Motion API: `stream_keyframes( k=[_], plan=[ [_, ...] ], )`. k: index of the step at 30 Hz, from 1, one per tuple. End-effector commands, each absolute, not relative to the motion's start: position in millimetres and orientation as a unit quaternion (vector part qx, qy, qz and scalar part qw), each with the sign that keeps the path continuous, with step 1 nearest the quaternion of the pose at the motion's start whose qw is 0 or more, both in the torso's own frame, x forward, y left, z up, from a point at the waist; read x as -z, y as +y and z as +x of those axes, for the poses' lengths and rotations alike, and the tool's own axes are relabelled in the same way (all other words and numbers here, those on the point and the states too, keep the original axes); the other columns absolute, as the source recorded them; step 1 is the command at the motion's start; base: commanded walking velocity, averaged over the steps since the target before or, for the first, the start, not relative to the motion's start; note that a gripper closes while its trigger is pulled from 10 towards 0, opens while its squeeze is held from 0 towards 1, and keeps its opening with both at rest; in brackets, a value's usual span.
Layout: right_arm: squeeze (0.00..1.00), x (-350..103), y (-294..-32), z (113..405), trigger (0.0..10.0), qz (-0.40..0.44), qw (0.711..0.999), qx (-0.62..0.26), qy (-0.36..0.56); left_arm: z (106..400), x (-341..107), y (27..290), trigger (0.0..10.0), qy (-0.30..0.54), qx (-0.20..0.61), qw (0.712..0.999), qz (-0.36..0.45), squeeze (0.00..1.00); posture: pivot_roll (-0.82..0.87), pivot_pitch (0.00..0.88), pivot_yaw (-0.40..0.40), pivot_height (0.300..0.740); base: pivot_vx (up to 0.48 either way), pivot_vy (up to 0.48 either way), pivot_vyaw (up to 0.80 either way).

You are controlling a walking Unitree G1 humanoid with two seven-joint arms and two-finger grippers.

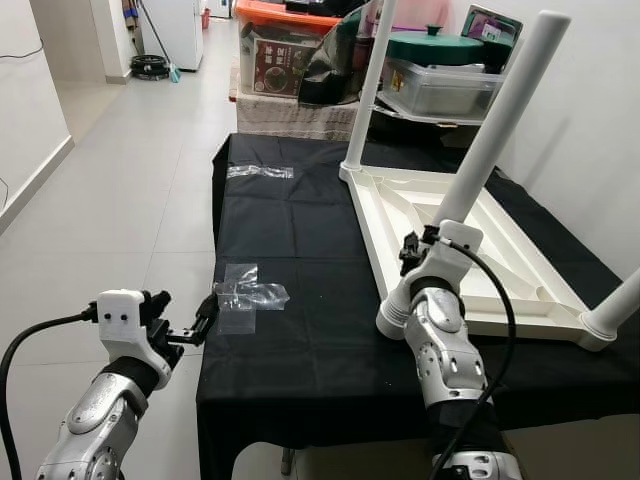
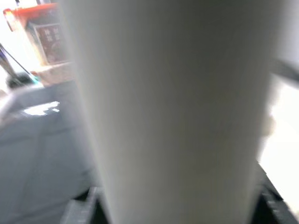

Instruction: Building children table

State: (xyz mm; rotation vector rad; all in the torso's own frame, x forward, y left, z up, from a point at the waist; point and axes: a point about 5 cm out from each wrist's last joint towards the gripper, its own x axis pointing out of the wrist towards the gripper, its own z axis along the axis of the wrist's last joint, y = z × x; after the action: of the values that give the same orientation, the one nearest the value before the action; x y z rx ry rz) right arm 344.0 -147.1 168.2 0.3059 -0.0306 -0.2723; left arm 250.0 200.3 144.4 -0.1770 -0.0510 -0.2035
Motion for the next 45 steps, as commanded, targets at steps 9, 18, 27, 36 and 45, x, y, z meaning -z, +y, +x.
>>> stream_keyframes(
  k=[9, 18, 27, 36, 45],
  plan=[
    [1.0, -169, -152, 341, 10.0, 0.179, 0.973, 0.144, -0.022, 249, -141, 198, 10.0, -0.023, 0.101, 0.991, -0.089, 0.0, 0.09, 0.0, -0.099, 0.74, 0.0, 0.0, 0.0],
    [1.0, -184, -148, 341, 10.0, 0.198, 0.974, 0.101, -0.052, 250, -142, 198, 10.0, -0.023, 0.106, 0.99, -0.088, 0.0, 0.08, 0.0, -0.086, 0.74, 0.0, 0.0, 0.0],
    [1.0, -204, -155, 354, 10.0, 0.169, 0.982, 0.018, -0.083, 251, -141, 197, 10.0, -0.022, 0.109, 0.99, -0.088, 0.0, 0.07, 0.0, -0.088, 0.74, 0.0, 0.0, 0.0],
    [1.0, -213, -158, 363, 10.0, 0.143, 0.986, -0.009, -0.088, 250, -140, 197, 10.0, -0.02, 0.108, 0.99, -0.089, 0.0, 0.08, 0.0, -0.09, 0.74, 0.0, 0.0, 0.0],
    [0.62, -238, -170, 380, 10.0, 0.114, 0.984, -0.095, -0.096, 250, -140, 197, 10.0, -0.02, 0.111, 0.99, -0.089, 0.0, 0.07, 0.0, -0.09, 0.74, 0.0, 0.0, 0.0]
  ],
)
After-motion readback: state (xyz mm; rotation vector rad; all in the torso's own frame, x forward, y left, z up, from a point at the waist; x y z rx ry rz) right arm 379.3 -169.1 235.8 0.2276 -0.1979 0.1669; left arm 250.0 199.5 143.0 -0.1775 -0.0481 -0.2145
